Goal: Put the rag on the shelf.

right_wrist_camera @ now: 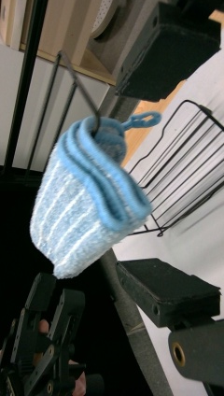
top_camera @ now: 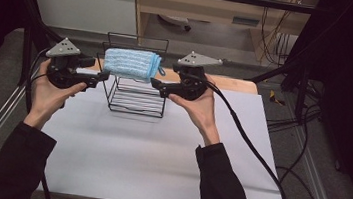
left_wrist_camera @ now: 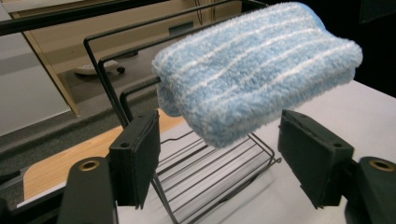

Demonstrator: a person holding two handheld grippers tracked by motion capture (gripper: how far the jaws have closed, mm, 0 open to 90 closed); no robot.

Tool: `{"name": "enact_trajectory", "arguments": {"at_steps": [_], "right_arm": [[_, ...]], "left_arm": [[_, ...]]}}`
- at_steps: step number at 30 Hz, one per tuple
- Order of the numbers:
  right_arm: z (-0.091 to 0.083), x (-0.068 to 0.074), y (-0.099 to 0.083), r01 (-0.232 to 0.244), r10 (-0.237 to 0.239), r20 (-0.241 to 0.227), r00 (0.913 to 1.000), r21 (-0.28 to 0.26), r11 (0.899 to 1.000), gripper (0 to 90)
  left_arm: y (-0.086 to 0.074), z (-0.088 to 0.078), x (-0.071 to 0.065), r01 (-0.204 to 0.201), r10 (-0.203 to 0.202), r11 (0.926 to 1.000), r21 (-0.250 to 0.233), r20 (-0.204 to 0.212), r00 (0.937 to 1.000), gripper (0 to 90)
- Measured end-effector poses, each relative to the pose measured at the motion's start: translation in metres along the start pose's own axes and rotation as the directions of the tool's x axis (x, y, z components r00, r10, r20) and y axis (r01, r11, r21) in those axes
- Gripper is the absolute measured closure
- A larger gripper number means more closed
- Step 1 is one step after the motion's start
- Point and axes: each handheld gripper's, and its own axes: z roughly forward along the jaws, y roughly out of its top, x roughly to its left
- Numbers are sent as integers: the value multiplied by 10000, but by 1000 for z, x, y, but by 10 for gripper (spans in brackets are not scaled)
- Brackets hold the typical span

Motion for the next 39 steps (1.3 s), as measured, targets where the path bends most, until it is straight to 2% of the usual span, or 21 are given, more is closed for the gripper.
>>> {"name": "enact_trajectory", "arguments": {"at_steps": [7, 15, 18, 28, 39], "right_arm": [[-14, -8, -22, -209, 206, 85, 9998, 318, 9993, 83], [-36, -19, -65, -456, 436, 250, 9987, 867, 9952, 37], [-48, -26, -84, -729, 699, 343, 9970, 964, 9927, 30], [-82, -45, -140, -1634, 1556, 744, 9850, 1136, 9800, 17], [-115, -57, -201, -2090, 1943, 1003, 9758, 1669, 9636, 8]], "left_arm": [[-18, -2, -6, -271, 275, 9989, 380, -86, 9996, 223], [-54, 1, -18, -179, 168, 9979, 618, 178, 9997, 129], [-70, 4, -21, -99, 75, 9976, 692, 347, 9994, 110], [-119, 17, -33, 230, -310, 9946, 1015, 779, 9965, 95], [-168, 26, -44, 198, -337, 9895, 1430, 959, 9948, 96]]}}
